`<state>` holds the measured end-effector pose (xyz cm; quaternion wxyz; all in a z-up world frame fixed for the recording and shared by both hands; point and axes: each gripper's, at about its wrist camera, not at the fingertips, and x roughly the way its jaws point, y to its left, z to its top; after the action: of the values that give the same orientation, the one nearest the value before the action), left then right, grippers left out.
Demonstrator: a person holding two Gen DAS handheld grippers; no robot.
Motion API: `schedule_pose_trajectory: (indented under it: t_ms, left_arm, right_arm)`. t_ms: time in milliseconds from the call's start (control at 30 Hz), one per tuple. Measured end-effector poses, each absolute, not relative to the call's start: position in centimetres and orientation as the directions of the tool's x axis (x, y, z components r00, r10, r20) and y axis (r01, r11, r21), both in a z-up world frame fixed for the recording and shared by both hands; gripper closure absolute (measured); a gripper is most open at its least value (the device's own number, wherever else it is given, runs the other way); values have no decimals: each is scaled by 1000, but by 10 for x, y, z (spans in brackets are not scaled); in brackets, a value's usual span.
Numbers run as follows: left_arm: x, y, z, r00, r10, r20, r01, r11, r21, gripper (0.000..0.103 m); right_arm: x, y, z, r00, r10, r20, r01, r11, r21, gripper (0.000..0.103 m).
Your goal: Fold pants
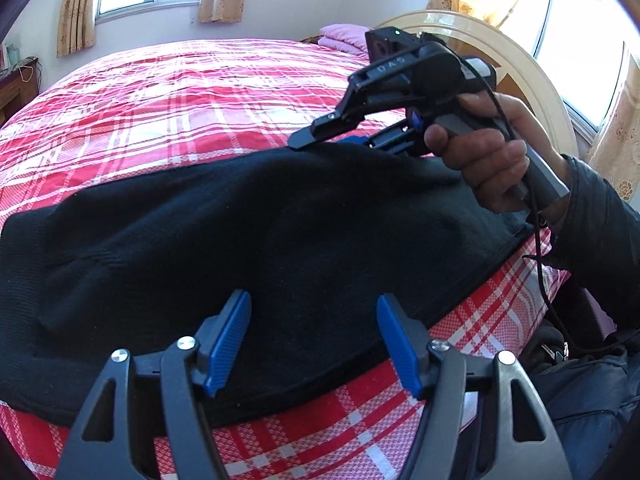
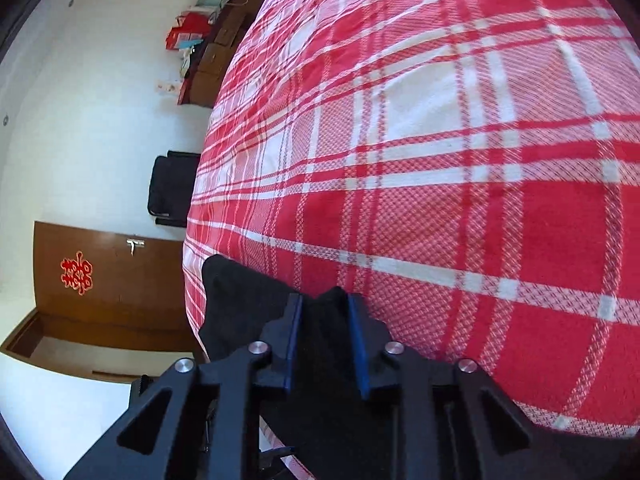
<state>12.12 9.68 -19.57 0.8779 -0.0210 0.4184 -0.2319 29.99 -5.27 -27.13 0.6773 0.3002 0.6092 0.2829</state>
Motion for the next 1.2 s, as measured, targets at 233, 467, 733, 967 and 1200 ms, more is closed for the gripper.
schedule_pose_trajectory:
  t_ms: [233,467,733,967,1200]
  left_arm:
    - [117,95,-195,548,-416,-725,393,894,-215,35]
    - [116,94,-195,551,-413,-725,395,894,-209,35]
    - [116,94,-194,553,-411,-725,400,894,-202,35]
    - [114,91,-194,532,-422,-734,437,879,-188,26]
    - [109,80,-194,561,-351,-749,456,887,-74,25]
  right_arm:
    - [298,-61,-270,122,784,-609,-2,613,790,83]
    - [298,-77,-280,154,807,-570,47,571,820,83]
    - [290,-64,-243,276,689,-671,-95,714,694,101]
    - [310,-43,-223,338,568,-751,-141,819,556,101]
    - [316,-47,-247,297,515,-804,-123,856,503,101]
